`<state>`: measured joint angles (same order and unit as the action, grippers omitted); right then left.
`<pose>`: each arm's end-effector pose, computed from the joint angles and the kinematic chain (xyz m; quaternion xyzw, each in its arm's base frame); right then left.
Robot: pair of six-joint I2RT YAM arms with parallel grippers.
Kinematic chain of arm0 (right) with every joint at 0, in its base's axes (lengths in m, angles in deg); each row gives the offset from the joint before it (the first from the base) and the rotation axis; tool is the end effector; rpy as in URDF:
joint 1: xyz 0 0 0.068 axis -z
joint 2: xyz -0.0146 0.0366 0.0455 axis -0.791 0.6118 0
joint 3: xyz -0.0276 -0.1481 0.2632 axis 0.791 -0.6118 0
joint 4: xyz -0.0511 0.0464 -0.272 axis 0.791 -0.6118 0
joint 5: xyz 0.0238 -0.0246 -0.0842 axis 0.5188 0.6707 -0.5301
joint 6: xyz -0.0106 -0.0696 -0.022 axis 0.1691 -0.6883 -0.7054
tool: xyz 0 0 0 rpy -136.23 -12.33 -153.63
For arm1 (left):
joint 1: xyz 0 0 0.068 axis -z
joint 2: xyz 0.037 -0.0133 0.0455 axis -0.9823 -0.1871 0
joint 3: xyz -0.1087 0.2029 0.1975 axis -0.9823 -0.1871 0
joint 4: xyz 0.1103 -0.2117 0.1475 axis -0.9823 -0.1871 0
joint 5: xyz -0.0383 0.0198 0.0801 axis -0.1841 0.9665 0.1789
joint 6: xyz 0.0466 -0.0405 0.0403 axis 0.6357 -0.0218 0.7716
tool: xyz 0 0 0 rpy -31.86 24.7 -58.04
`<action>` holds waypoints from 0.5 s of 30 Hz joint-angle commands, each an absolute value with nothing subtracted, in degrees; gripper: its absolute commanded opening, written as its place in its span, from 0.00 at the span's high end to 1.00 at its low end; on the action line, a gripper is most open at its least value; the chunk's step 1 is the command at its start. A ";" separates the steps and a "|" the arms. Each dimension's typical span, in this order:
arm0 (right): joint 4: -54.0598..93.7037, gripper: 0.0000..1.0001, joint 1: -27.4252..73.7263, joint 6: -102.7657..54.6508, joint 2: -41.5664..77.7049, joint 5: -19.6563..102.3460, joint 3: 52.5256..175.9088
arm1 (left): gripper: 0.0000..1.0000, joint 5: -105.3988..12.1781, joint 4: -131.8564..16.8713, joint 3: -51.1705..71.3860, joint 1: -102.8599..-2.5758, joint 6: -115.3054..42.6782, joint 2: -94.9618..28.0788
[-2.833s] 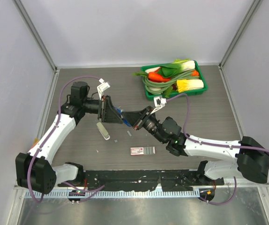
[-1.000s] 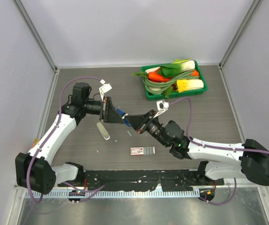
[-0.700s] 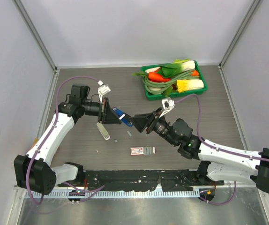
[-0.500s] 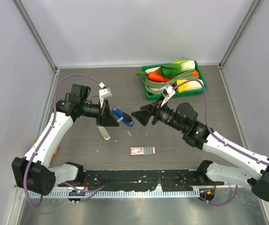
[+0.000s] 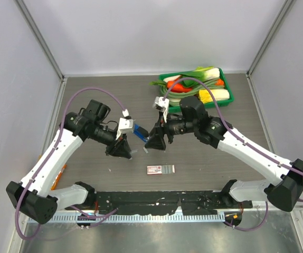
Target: Unload the staples from the stapler
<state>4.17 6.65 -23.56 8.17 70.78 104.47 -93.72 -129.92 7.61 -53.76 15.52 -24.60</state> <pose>0.1895 0.2470 0.3831 -0.4262 0.6818 0.4731 0.3602 0.1645 -0.1346 0.3583 0.5480 0.6794 -0.4292 0.2321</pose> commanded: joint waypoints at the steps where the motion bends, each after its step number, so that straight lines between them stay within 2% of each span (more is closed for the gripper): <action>1: -2.43 0.28 6.49 -29.29 7.74 76.24 108.28 | 1.00 -94.16 -132.64 10.19 -53.38 18.60 -23.78; 15: 1.70 0.31 1.21 -27.01 14.15 76.51 111.27 | 1.00 -93.37 -126.83 11.94 -51.18 11.92 -26.77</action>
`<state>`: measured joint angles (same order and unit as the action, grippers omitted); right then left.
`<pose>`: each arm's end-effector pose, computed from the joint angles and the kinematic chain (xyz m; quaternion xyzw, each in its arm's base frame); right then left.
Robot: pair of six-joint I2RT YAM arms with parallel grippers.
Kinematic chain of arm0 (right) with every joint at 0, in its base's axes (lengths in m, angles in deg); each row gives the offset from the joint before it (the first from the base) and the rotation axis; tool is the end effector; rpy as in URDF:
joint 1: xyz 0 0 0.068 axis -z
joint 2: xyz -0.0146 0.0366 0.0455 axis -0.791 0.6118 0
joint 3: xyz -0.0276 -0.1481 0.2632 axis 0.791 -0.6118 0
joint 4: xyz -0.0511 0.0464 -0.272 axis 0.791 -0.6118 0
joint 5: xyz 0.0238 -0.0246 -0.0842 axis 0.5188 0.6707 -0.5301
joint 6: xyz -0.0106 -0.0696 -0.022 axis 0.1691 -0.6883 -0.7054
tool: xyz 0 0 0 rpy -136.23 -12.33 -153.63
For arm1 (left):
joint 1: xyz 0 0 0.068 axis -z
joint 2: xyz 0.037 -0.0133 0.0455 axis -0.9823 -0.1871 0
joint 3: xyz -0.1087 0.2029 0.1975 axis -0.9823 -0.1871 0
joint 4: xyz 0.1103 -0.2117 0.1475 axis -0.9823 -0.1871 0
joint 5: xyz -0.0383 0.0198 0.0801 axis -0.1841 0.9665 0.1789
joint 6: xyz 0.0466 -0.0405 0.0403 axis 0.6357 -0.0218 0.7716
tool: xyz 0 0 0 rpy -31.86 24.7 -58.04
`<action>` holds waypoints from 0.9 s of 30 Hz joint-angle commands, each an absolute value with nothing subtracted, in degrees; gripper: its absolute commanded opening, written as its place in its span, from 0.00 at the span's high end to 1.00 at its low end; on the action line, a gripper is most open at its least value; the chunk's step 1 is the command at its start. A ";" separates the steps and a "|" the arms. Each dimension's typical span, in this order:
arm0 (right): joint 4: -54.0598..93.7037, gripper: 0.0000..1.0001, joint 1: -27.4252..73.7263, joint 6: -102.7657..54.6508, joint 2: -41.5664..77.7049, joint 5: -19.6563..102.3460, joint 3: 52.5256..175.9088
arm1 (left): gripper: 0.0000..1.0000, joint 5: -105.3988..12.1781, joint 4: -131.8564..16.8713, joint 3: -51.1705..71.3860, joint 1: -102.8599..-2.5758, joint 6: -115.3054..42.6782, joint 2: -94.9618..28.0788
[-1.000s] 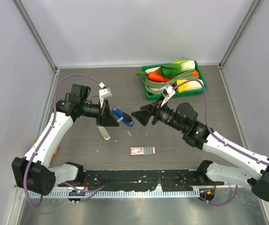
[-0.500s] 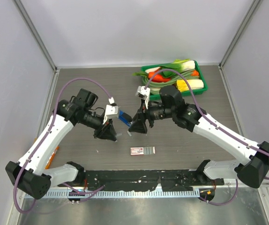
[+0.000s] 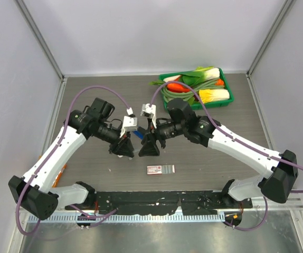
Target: Unload the staples from the stapler
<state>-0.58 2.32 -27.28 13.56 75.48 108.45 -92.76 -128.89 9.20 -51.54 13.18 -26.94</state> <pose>0.1796 0.2777 0.3736 -0.4843 0.6624 0.4902 0.2940 0.1709 -0.1464 0.3588 0.5488 0.6830 -0.4303 0.2171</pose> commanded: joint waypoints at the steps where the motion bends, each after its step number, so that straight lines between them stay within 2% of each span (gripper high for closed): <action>1: 1.87 0.31 1.04 -27.00 14.24 76.59 111.27 | 1.00 -93.46 -126.83 11.86 -51.18 11.92 -26.77; 9: 4.06 0.38 0.42 -26.04 15.03 75.89 110.57 | 1.00 -93.37 -126.92 11.77 -50.74 11.65 -26.68; 16: 5.65 0.51 0.42 -24.72 15.21 75.19 109.95 | 1.00 -93.02 -126.39 11.85 -50.39 10.51 -26.42; 27: 5.56 0.53 0.07 -24.02 14.86 74.58 108.46 | 1.00 -92.14 -124.37 11.94 -50.39 8.75 -26.59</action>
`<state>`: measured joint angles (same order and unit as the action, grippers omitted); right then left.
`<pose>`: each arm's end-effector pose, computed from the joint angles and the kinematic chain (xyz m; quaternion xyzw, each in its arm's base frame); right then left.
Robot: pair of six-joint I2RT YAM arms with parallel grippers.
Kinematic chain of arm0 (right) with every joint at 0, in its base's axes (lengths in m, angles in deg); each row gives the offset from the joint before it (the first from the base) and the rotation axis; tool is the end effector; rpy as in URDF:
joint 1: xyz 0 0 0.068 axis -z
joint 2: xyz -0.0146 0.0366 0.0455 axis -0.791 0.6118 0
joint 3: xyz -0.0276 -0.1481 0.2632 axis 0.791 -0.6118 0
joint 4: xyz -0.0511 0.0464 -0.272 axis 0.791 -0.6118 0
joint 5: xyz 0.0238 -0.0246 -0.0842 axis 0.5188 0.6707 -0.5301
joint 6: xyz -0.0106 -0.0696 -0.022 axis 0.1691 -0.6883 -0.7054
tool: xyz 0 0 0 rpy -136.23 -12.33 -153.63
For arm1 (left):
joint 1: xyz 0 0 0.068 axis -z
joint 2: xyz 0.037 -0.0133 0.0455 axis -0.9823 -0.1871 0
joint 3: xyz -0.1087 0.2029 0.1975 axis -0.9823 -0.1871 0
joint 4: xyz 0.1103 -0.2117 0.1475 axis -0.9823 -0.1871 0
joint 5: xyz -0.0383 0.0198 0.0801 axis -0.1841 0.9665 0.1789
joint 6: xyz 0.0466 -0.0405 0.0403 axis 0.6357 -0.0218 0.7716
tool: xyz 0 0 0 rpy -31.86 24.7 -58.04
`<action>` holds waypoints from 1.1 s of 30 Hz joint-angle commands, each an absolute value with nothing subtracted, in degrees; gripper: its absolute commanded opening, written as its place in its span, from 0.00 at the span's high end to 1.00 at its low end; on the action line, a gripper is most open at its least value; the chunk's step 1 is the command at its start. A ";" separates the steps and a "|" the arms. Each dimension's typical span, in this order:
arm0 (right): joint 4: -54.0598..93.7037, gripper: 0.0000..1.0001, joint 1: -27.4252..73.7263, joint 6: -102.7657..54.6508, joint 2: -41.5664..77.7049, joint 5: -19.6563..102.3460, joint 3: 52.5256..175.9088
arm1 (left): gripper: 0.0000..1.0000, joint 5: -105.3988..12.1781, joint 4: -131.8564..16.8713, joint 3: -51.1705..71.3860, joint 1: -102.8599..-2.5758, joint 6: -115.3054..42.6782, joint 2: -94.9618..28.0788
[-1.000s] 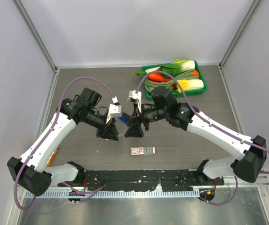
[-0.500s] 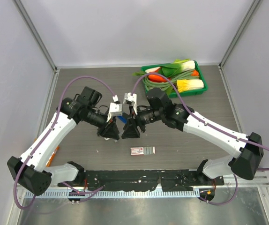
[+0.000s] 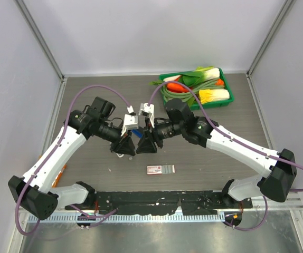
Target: Unload the staples from the stapler
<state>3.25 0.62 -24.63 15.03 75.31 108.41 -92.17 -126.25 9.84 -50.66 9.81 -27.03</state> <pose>0.1778 0.2909 0.3724 -0.4801 0.6555 0.5046 0.2919 0.1737 -0.1513 0.3636 0.5420 0.6862 -0.4296 0.2253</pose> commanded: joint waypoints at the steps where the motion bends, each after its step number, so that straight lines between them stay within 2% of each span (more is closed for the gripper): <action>1: 5.39 0.53 -0.02 -24.10 15.03 74.57 108.37 | 1.00 -92.14 -124.37 12.12 -50.39 8.58 -26.59; 8: 5.74 0.61 -0.19 -24.02 14.86 73.61 108.28 | 1.00 -91.87 -124.55 12.12 -50.39 8.84 -26.77; 17: 4.95 0.82 -0.11 -24.02 14.77 73.16 108.11 | 1.00 -91.44 -124.11 12.03 -50.48 8.49 -26.68; 24: 3.63 0.88 -0.11 -24.19 14.16 72.91 107.32 | 1.00 -90.21 -123.23 12.12 -50.39 7.79 -26.50; 25: 3.54 0.88 -0.11 -24.19 13.81 72.82 107.14 | 0.98 -89.94 -122.88 12.03 -50.39 7.44 -26.59; 27: 3.63 0.89 -0.11 -24.19 13.46 72.29 106.44 | 0.76 -88.37 -121.13 12.03 -50.48 5.07 -26.59; 29: 3.54 0.90 -0.11 -24.10 12.58 70.89 105.56 | 0.41 -86.18 -120.51 12.64 -50.48 2.96 -26.68; 33: 2.67 0.94 -0.10 -24.02 10.82 66.85 103.54 | 0.34 -82.66 -119.10 13.87 -50.65 1.46 -25.89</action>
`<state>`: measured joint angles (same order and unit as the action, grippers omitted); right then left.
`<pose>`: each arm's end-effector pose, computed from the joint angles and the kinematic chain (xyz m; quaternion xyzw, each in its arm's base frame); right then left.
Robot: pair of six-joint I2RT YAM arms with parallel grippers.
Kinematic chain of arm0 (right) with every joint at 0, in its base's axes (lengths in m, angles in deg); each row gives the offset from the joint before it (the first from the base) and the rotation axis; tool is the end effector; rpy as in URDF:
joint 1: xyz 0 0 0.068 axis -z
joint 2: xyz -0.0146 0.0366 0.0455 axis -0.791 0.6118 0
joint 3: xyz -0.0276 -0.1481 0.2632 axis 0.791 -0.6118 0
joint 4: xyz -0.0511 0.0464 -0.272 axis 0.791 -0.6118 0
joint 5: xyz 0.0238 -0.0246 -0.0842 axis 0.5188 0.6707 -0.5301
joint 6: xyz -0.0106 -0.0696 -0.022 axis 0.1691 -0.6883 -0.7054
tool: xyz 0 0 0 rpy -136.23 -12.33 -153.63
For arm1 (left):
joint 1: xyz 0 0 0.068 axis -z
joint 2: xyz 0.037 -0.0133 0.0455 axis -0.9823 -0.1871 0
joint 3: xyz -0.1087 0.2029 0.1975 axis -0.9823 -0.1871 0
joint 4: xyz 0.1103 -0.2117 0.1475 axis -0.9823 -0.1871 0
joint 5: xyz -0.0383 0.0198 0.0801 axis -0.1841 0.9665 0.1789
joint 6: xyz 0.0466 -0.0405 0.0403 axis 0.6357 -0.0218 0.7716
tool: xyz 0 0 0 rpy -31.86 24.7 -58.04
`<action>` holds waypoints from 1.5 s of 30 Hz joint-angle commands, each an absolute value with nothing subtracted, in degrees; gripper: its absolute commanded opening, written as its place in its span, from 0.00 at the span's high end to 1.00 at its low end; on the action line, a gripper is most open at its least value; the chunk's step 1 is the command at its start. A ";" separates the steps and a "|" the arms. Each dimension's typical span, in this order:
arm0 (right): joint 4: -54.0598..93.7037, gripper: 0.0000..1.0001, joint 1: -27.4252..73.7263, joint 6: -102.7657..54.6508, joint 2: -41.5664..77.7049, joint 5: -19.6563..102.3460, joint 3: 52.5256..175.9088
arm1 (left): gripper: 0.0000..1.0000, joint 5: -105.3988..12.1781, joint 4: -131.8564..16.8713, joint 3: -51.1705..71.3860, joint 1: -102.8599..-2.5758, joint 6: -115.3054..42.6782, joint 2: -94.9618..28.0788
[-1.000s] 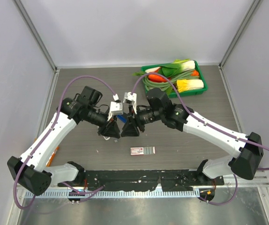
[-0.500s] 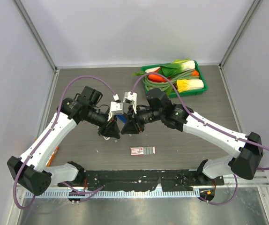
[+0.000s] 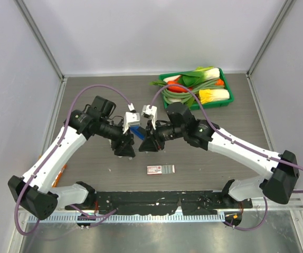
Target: Unload the staples from the stapler
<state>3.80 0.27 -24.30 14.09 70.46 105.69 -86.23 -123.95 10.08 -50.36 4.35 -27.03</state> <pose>0.1777 0.2877 0.3591 -0.4646 0.6808 0.4779 0.3036 0.1805 -0.1518 0.3626 0.5171 0.7256 -0.3926 0.2280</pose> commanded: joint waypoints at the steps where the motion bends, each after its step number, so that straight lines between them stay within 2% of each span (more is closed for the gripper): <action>1: 2.49 0.95 0.07 -23.93 10.29 64.92 103.10 | 0.33 -82.12 -119.36 14.31 -50.65 1.54 -25.80; 4: 0.65 0.99 0.33 -23.49 8.36 60.70 101.25 | 0.28 -81.24 -121.81 14.14 -50.74 4.87 -25.62; 5: -1.01 0.99 0.51 -22.88 7.92 57.38 100.64 | 0.20 -81.50 -122.95 13.70 -50.74 6.63 -25.62; 10: -5.59 0.99 0.95 -17.35 4.93 43.84 96.42 | 0.18 -79.85 -121.22 9.76 -50.48 5.70 -26.58; 13: -6.04 0.99 0.86 -10.68 2.21 35.92 92.03 | 0.21 -73.45 -114.89 7.21 -49.34 0.51 -29.04; 19: -5.77 0.99 -3.87 4.34 -3.33 18.34 82.98 | 0.32 -70.34 -109.00 3.96 -47.23 -4.77 -33.53; 28: -10.95 0.99 -19.87 20.70 3.86 -9.49 84.46 | 0.34 -66.39 -101.34 -0.63 -44.15 -10.32 -33.35; 37: -12.02 0.99 -26.64 31.18 13.62 -15.86 87.63 | 0.37 -66.04 -97.13 -5.28 -44.06 -13.21 -33.44; 45: -4.39 0.99 -27.70 31.71 13.19 -13.33 83.33 | 0.38 -65.86 -95.90 -7.13 -44.06 -13.66 -32.83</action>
<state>-9.54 -27.45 28.66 14.22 -11.33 85.06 -65.92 -98.84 -6.47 -44.19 -12.66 -34.22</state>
